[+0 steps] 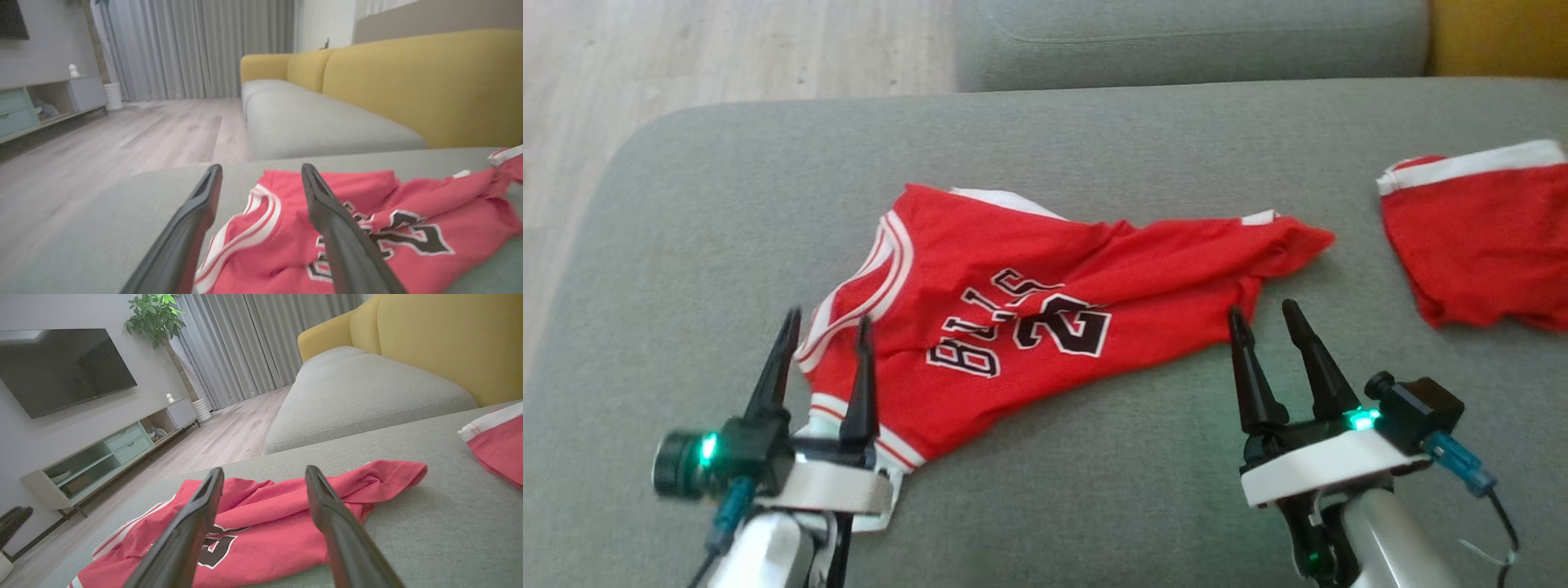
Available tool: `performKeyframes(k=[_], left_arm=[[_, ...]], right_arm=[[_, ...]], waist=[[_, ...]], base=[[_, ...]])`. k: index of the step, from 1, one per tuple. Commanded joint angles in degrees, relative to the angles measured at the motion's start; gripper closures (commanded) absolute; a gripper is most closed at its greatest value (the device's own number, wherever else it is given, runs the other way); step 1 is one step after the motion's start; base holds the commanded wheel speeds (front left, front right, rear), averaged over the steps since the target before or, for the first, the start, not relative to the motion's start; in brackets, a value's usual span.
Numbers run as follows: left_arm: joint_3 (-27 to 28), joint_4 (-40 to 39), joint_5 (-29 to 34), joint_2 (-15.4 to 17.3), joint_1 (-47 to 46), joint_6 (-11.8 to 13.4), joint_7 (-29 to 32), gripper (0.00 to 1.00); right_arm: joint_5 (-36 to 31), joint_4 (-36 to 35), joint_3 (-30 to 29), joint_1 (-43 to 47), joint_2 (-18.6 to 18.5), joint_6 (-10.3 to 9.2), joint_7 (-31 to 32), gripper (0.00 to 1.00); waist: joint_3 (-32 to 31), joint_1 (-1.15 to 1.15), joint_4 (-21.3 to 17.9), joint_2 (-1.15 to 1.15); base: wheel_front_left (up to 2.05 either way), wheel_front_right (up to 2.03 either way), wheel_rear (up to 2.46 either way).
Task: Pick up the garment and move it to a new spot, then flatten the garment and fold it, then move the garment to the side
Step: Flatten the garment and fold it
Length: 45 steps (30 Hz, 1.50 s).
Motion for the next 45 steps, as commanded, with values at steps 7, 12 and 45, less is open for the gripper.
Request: performKeyframes(k=[7,12,45], left_arm=[[4.2,-4.9,1.9,0.9,-3.2,-0.9,-1.5,0.0],[4.4,-5.5,3.3,0.5,-4.1,-2.7,-1.5,0.0],[-52.5,11.2,-27.4,33.6,-66.5,-16.7,35.4,0.0]], right_arm=[[0.0,-2.8,2.0,-3.2,-0.1,-0.04,-0.6,0.0],[-0.1,-3.6,1.9,-4.0,-0.1,-0.04,-0.6,0.0],[5.6,-9.5,1.7,-9.7,-0.1,-0.04,-0.6,0.0]], waist=[[1.1,0.0,-3.9,0.0],[3.2,0.0,-5.5,0.0],[23.6,0.0,-18.6,0.0]], base=[[0.0,0.0,0.0],[0.0,0.0,0.0],[0.0,0.0,0.0]])
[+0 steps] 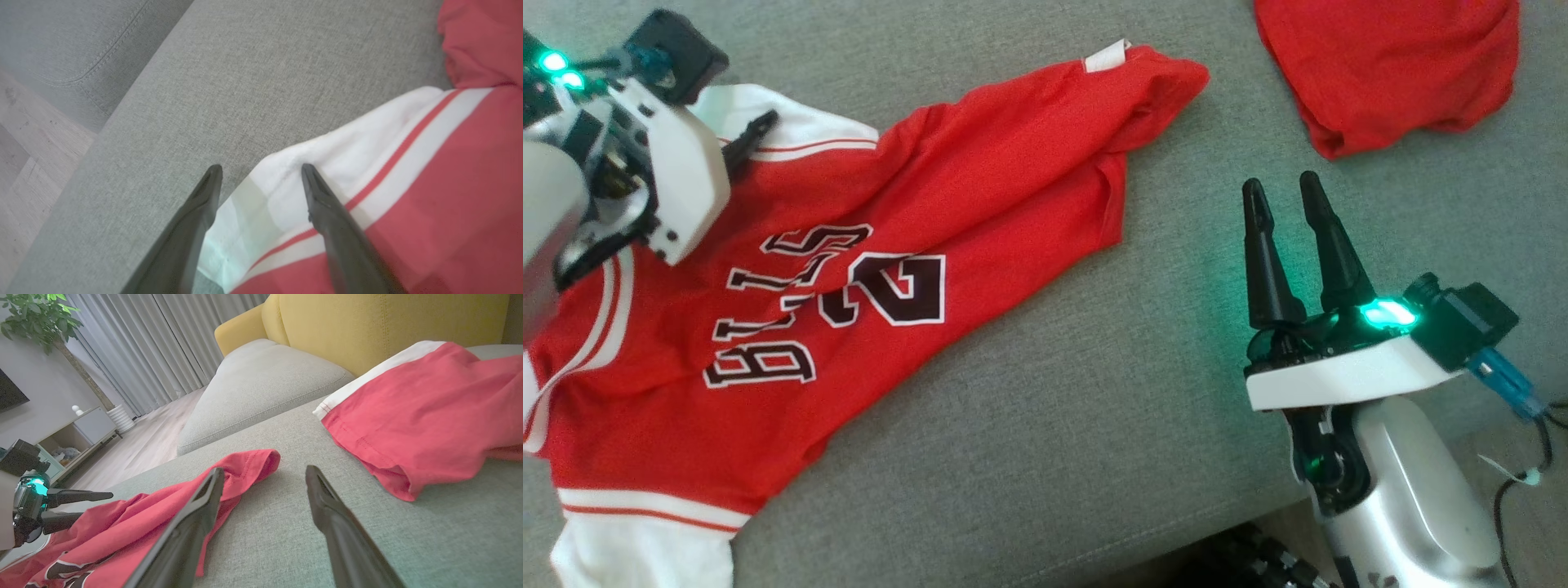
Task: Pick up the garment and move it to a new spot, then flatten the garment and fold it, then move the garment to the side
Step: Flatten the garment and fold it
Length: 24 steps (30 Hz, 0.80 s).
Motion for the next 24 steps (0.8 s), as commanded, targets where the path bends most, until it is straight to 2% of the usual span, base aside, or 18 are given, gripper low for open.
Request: performKeyframes(k=[1,5,8,9,10,11,13,16,21,23,24], left_arm=[[1.7,-1.6,-0.5,2.7,-4.2,0.1,0.9,0.0],[1.3,-2.8,-0.9,3.3,-4.1,0.1,2.4,0.0],[1.3,-5.1,-2.8,3.5,-2.2,0.1,6.1,0.03],[1.3,-5.8,-3.7,3.7,-1.9,0.1,7.7,0.3],[1.3,-6.8,-4.3,3.9,-1.6,0.1,9.3,0.62],[1.3,-7.9,-5.0,4.3,-1.4,0.1,10.6,1.0],[1.3,-9.6,-6.2,5.0,-1.7,0.1,11.5,1.0],[1.3,-9.2,-5.8,5.3,-4.1,0.1,7.7,1.0],[2.2,-0.3,-1.5,3.4,-9.6,0.1,-6.5,1.0],[3.6,4.4,0.3,1.9,-11.5,1.3,-11.7,1.0],[5.2,8.8,1.3,0.2,-13.1,3.1,-16.2,1.0]], right_arm=[[0.5,-2.0,1.0,-1.1,-0.1,-0.04,-0.6,0.0],[0.6,-2.2,1.1,-1.1,-0.1,-0.04,-0.6,0.0],[0.8,-2.3,1.1,-1.2,-0.1,-0.04,-0.6,0.0],[0.8,-2.3,1.1,-1.3,-0.1,-0.04,-0.6,0.0],[0.8,-2.3,1.1,-1.4,-0.1,-0.04,-0.6,0.0],[0.9,-2.3,1.1,-1.5,-0.1,-0.04,-0.6,0.0],[0.9,-2.2,0.9,-1.7,-0.1,-0.04,-0.6,0.0],[1.0,-2.2,0.7,-1.9,-0.1,-0.04,-0.6,0.0],[0.9,-2.1,0.8,-2.2,-0.1,-0.04,-0.6,0.0],[0.9,-2.2,0.9,-2.3,-0.1,-0.04,-0.6,0.0],[0.9,-2.2,0.9,-2.3,-0.1,-0.04,-0.6,0.0]], waist=[[0.5,-0.01,-0.3,0.0],[1.0,-0.01,-0.6,0.0],[1.4,-0.01,-0.9,0.0],[1.6,-0.01,-0.9,0.0],[1.7,-0.01,-1.0,0.0],[1.8,-0.01,-1.0,0.0],[1.9,-0.01,-1.1,0.0],[2.0,-0.01,-1.1,0.0],[2.0,-0.01,-1.2,0.0],[2.0,-0.01,-1.3,0.0],[2.2,-0.01,-1.5,0.0]], base=[[0.0,0.0,0.0],[0.0,0.0,0.0],[0.0,0.0,0.0],[0.0,0.0,0.0],[0.0,0.0,0.0],[0.0,0.0,0.0],[0.0,0.0,0.0],[0.0,0.0,0.0],[0.0,0.0,0.0],[0.0,0.0,0.0],[0.0,0.0,0.0]])
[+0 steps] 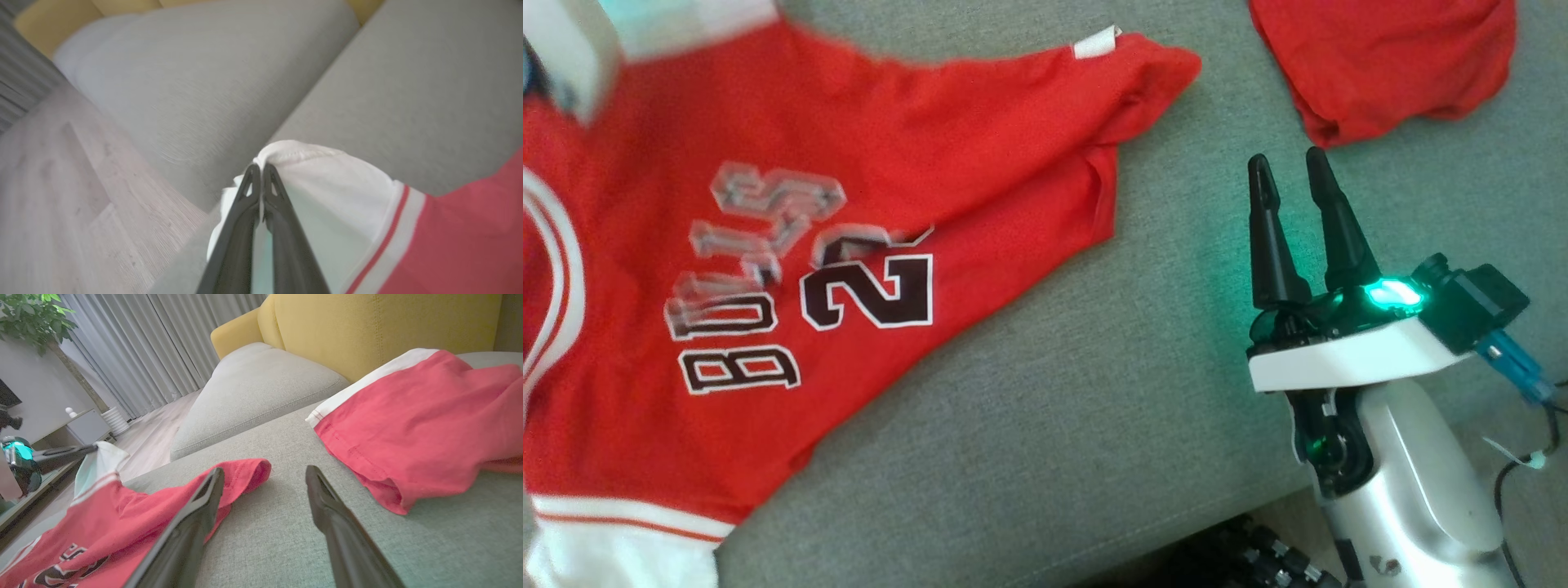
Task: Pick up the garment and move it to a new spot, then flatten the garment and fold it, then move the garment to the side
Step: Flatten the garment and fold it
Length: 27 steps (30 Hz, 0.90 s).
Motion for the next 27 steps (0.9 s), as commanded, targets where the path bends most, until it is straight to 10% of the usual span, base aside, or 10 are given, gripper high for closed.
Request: performKeyframes(k=[1,22,27], left_arm=[[3.8,1.1,0.3,0.3,-3.3,1.4,-2.1,1.0],[12.9,27.9,2.7,-2.3,-14.9,19.0,-19.7,1.0],[14.4,29.6,1.6,-1.9,-13.7,19.1,-20.2,1.0]], right_arm=[[0.5,-1.9,1.1,-0.2,-0.1,-0.04,-0.6,0.0],[0.2,-2.1,2.3,-0.3,-0.1,-0.04,-0.6,0.0],[-0.1,-2.1,2.5,-0.3,-0.1,-0.04,-0.6,0.0]], waist=[[0.1,0.0,-0.1,0.0],[1.6,0.0,0.1,0.0],[1.6,0.0,0.7,0.0]], base=[[0.0,0.0,0.0],[0.0,0.0,0.0],[0.0,0.0,0.0]])
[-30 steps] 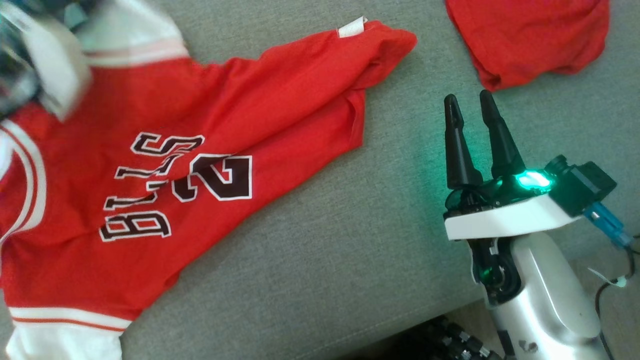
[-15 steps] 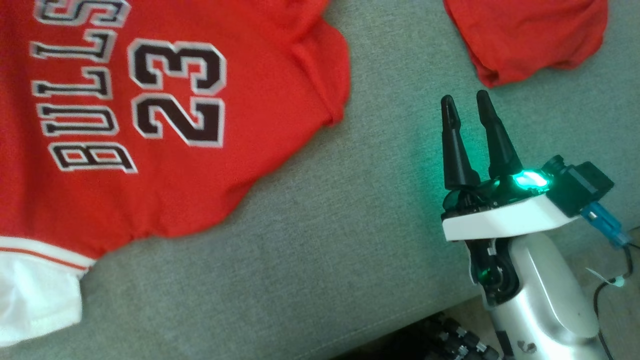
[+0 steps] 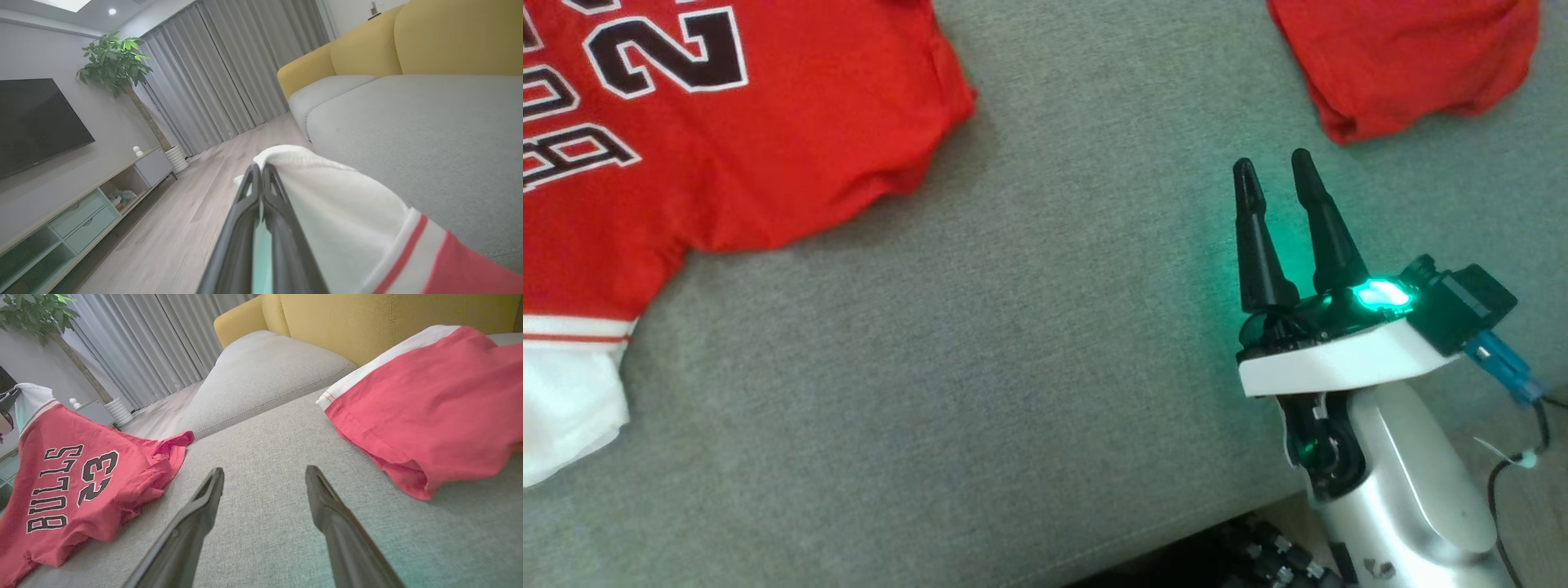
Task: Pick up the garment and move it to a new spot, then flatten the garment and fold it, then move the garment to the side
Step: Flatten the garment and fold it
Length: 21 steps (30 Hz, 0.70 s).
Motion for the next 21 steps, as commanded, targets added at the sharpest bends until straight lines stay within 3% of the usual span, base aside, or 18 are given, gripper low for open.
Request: performKeyframes(k=[1,2,13,17,21], left_arm=[[1.1,0.4,0.0,1.9,-1.3,-0.9,-0.3,0.41],[0.6,1.0,0.0,1.4,-0.6,-1.8,0.3,0.0],[0.9,-0.5,-0.9,-3.0,4.7,-6.1,-0.6,0.0],[3.6,-7.8,-1.0,-3.6,9.7,-6.7,-0.7,0.0],[7.8,-17.7,-0.1,-3.2,17.5,-5.6,-0.7,0.0]], right_arm=[[-0.2,-1.8,1.0,-0.3,-0.1,-0.04,-0.6,0.0],[-0.4,-1.7,1.0,-0.2,-0.1,-0.04,-0.6,0.0],[-2.4,-0.6,0.4,-0.3,-0.1,-0.04,-0.6,0.0],[-3.3,0.0,-0.4,0.2,-0.1,-0.04,-0.6,0.0],[-4.4,0.9,-1.5,0.8,-0.1,-0.04,-0.6,0.0]], waist=[[-0.1,0.0,0.4,0.0],[-0.3,0.0,0.8,0.0],[-3.6,0.0,5.2,0.0],[-6.5,0.0,7.5,0.0],[-9.9,0.0,10.2,0.0]], base=[[0.0,0.0,0.0],[0.0,0.0,0.0],[0.0,0.0,0.0],[0.0,0.0,0.0],[0.0,0.0,0.0]])
